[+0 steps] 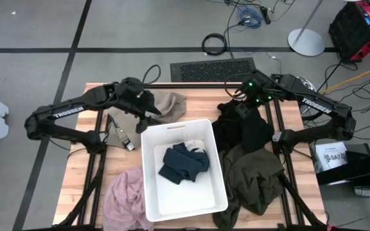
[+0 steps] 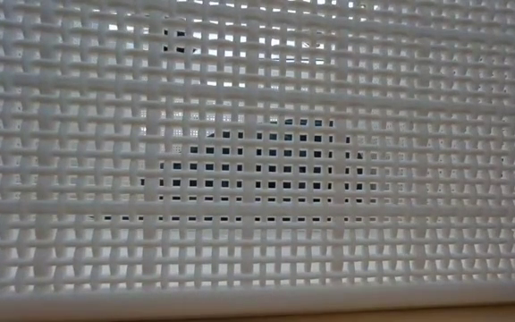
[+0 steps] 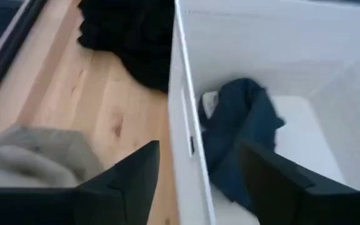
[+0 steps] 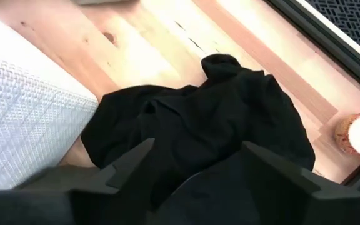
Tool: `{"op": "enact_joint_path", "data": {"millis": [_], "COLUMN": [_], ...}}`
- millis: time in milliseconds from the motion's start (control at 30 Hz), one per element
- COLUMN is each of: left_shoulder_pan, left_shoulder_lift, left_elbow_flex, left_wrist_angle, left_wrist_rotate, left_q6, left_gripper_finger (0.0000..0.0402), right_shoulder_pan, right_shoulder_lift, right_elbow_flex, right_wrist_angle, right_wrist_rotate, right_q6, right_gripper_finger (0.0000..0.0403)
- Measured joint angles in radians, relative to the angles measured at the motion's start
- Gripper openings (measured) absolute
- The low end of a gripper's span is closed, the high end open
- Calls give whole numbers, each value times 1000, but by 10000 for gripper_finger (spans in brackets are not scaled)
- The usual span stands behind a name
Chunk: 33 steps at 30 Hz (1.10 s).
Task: Sort clothes
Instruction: Move the white laundry bin to the top center of the table
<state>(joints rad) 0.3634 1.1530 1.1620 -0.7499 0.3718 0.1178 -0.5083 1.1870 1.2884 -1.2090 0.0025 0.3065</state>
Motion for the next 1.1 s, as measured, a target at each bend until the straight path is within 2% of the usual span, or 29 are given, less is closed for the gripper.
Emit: {"op": "enact_joint_path", "data": {"millis": [67, 267, 433, 533, 667, 833, 867, 1100], "left_shoulder_pan": [-14, -26, -33, -39, -39, -39, -39, -12], "left_shoulder_lift": [12, 104, 187, 211, 219, 220, 220, 228], "left_elbow_flex": [0, 0, 0, 1, 26, 85, 99, 203], "left_wrist_angle": [-21, -48, -90, -129, -192, -189, -188, -185], "left_wrist_rotate": [-44, -48, -48, -111, -221, -234, -235, -356], "left_q6": [-6, -50, -21, 4, 30, 75, 77, 165], "left_gripper_finger": [231, 233, 233, 224, 171, 29, 17, 7], "right_shoulder_pan": [0, 0, 0, 0, 0, 0, 0, 0], "right_shoulder_lift": [0, 0, 0, 0, 0, 0, 0, 0], "right_elbow_flex": [0, 0, 0, 0, 0, 0, 0, 0], "right_wrist_angle": [6, 5, 1, 1, 1, 1, 1, 1], "right_wrist_rotate": [0, -1, -2, -3, -3, -4, -4, -4], "right_q6": [0, 0, -1, -5, -11, -14, -15, -16], "right_gripper_finger": [232, 240, 239, 238, 238, 238, 238, 238]}}
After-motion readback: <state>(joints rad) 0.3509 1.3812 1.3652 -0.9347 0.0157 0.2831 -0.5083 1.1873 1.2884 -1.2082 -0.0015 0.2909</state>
